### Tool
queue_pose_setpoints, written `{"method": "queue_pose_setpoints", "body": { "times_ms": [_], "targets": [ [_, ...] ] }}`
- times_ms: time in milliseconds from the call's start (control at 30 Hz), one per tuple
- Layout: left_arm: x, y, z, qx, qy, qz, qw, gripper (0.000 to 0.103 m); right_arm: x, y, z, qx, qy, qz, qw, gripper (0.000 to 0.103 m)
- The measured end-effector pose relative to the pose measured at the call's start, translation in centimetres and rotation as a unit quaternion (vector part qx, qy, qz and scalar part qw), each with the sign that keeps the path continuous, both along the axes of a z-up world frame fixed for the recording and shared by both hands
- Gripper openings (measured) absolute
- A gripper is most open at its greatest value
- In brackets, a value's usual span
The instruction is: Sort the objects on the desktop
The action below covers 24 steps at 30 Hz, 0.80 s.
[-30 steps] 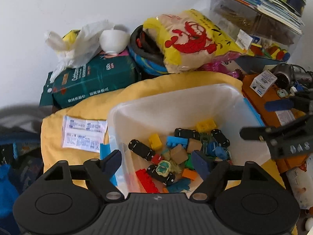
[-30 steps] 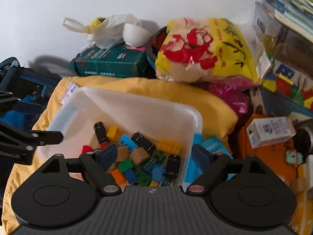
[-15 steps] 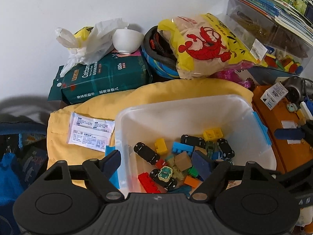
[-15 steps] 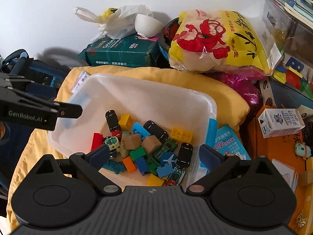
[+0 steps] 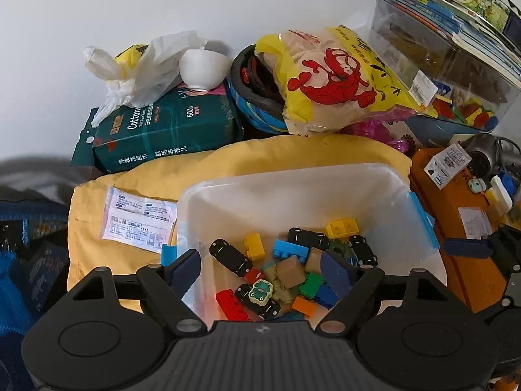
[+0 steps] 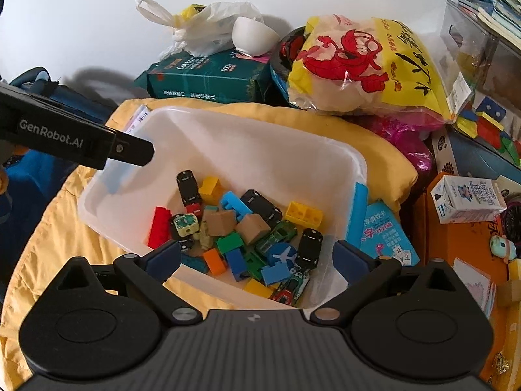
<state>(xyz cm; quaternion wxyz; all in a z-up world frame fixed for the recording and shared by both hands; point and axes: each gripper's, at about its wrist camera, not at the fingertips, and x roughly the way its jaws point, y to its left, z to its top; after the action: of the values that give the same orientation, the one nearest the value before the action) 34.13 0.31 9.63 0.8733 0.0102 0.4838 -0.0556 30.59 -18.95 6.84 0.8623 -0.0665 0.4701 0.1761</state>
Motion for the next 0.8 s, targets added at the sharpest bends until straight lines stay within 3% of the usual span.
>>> {"method": "queue_pose_setpoints", "body": {
  "times_ms": [233,400,600,800],
  "targets": [
    [0.32,-0.15,-0.26,0.044,0.005,0.005,0.9990,0.084,-0.03,-0.57,-0.03,-0.002,-0.001,-0.012,1.000,0.102],
    [0.64,0.00,-0.47,0.052,0.017,0.021,0.9983,0.084,-0.09,-0.51,0.03,-0.005,-0.004,-0.011,1.000,0.102],
    [0.41,-0.36,-0.25,0.060,-0.012,0.015,0.9980,0.084,-0.19,-0.36,-0.14,-0.005,-0.006,-0.006,1.000,0.102],
    [0.94,-0.70,-0.57,0.045,-0.002,0.001,0.9990,0.085,-0.05,-0.85,-0.29,-0.007,-0.007,-0.014,1.000,0.102]
  ]
}}
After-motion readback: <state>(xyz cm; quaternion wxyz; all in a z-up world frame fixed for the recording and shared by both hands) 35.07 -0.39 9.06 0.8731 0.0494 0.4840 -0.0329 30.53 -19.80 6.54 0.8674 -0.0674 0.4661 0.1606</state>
